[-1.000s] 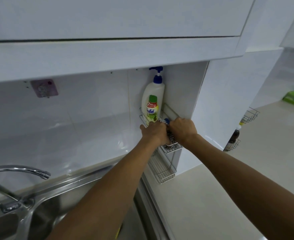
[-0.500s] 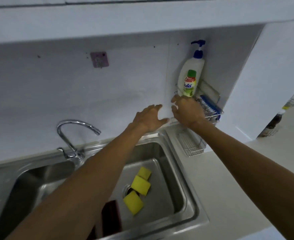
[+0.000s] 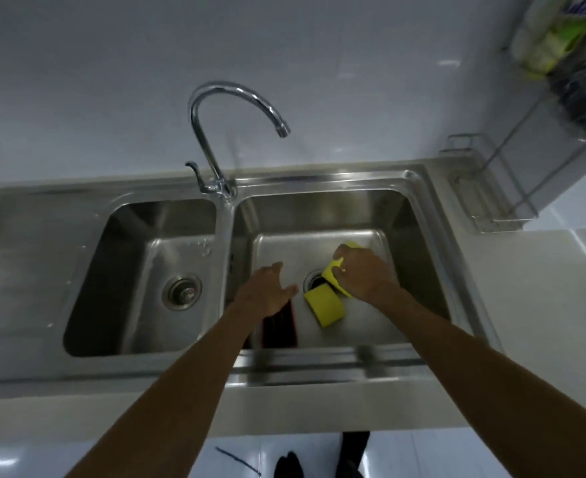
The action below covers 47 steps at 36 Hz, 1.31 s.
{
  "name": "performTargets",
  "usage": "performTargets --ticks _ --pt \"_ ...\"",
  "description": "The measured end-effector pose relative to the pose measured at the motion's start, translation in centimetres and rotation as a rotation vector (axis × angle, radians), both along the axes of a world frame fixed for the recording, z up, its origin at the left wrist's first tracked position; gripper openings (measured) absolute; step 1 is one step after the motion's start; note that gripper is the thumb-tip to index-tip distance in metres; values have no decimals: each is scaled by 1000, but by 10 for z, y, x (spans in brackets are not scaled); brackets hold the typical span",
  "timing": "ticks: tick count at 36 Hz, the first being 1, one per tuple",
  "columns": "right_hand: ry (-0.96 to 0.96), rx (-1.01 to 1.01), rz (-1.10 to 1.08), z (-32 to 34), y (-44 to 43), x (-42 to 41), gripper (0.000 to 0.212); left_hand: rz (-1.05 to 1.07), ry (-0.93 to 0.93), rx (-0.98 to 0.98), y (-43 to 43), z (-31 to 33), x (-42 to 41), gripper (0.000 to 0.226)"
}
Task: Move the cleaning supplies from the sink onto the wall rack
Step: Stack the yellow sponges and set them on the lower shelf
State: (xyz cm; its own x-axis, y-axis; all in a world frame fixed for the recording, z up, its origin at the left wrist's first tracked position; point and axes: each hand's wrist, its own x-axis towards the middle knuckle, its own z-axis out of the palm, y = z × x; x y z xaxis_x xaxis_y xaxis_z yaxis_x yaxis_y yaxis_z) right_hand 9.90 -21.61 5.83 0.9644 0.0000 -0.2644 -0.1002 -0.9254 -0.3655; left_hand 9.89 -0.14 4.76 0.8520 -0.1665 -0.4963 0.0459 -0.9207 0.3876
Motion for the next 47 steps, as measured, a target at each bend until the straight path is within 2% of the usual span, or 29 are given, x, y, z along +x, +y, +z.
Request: performTargets --ticks 7,11,13,17,20,23,27,29,32,35,38,41,44,45,47 --pt "226 68 15 -87 45 -15 38 72 71 65 24 -82 -33 78" --pt "322 122 -8 -117 69 -13 49 106 13 118 28 -105 -42 74" --pt "294 90 -69 -128 67 -9 50 88 -69 133 22 -106 -39 71" --pt "123 -126 -242 -137 37 15 51 65 -164 99 -9 -112 -21 62" --pt "56 -178 -322 -144 7 44 55 69 -86 18 -44 -125 -9 63" --pt "119 -140 -424 -154 -17 63 66 163 67 -60 -73 -148 -1 70" --pt "230 -86 -285 -170 -31 61 94 354 233 -140 -96 -174 9 97" --pt "254 -28 -277 -176 -37 55 94 422 223 -160 -102 -179 15 98" --pt "228 129 -344 -183 -48 50 77 465 231 -159 -106 -181 20 105" --pt "228 598 -564 -186 -57 45 66 576 239 -222 -104 -184 23 102" --pt "297 941 -701 -181 -64 36 41 694 308 -380 -97 -191 27 81" --pt "431 1069 -654 -179 -69 28 41 815 314 -620 -90 -202 29 58" --pt "526 1182 -591 -175 -68 22 41 901 325 -801 -88 -194 28 12" --pt "536 1205 -571 -172 -67 21 39 909 317 -833 -89 -191 28 6" --pt "547 1239 -544 -167 -64 19 38 911 302 -873 -90 -188 29 12"
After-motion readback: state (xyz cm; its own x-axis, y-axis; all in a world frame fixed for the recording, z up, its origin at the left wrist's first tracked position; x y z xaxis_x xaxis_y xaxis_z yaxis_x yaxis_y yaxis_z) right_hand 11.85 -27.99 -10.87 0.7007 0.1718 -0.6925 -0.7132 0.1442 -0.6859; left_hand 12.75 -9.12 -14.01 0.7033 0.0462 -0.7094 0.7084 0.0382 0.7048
